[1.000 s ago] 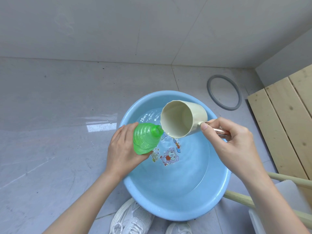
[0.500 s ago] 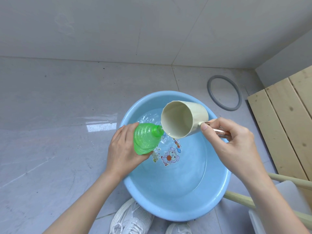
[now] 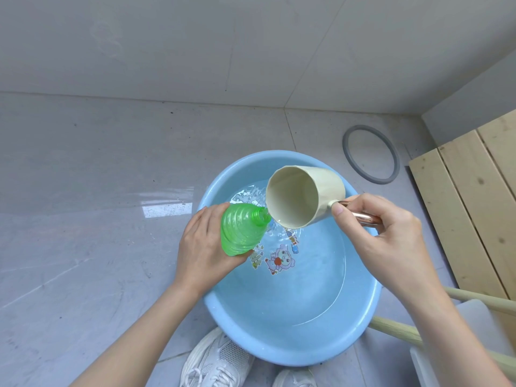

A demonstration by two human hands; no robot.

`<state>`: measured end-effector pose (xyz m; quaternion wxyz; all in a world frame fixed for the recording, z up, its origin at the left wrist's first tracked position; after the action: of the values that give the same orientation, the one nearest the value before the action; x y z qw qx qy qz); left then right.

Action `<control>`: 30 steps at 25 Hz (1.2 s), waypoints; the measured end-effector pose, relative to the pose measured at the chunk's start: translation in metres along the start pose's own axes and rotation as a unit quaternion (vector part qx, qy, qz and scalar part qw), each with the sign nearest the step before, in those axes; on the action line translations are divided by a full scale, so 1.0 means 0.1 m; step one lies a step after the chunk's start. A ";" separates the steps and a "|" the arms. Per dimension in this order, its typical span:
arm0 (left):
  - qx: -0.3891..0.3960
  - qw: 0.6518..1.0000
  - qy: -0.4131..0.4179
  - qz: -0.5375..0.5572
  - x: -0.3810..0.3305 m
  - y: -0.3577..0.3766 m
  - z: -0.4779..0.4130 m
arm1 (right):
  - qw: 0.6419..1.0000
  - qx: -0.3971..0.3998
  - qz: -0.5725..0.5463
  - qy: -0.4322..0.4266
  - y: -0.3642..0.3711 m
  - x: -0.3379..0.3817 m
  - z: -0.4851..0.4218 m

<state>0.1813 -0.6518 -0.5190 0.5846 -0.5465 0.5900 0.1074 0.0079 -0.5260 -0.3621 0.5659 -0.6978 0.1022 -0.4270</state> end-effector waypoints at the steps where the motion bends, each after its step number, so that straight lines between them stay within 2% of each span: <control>1: 0.000 1.000 -0.002 0.001 0.00 0.00 0.00 | 1.000 -0.001 0.001 -0.002 0.00 0.00 0.00; 30: 0.008 1.000 -0.012 0.000 0.03 0.02 0.00 | 0.997 -0.043 0.039 -0.052 -0.10 0.10 0.01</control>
<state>0.1808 -0.6529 -0.5226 0.5955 -0.5408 0.5839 0.1091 0.0120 -0.5281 -0.3488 0.5563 -0.7379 0.1182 -0.3633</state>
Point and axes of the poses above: each hand's wrist, its own z-axis away from the middle knuckle, its own y-axis out of the palm, x = y × z, the point moved 9 cm from there along -z, towards the middle knuckle, and after that the axes turned 13 degrees about z, right-handed, at the moved point
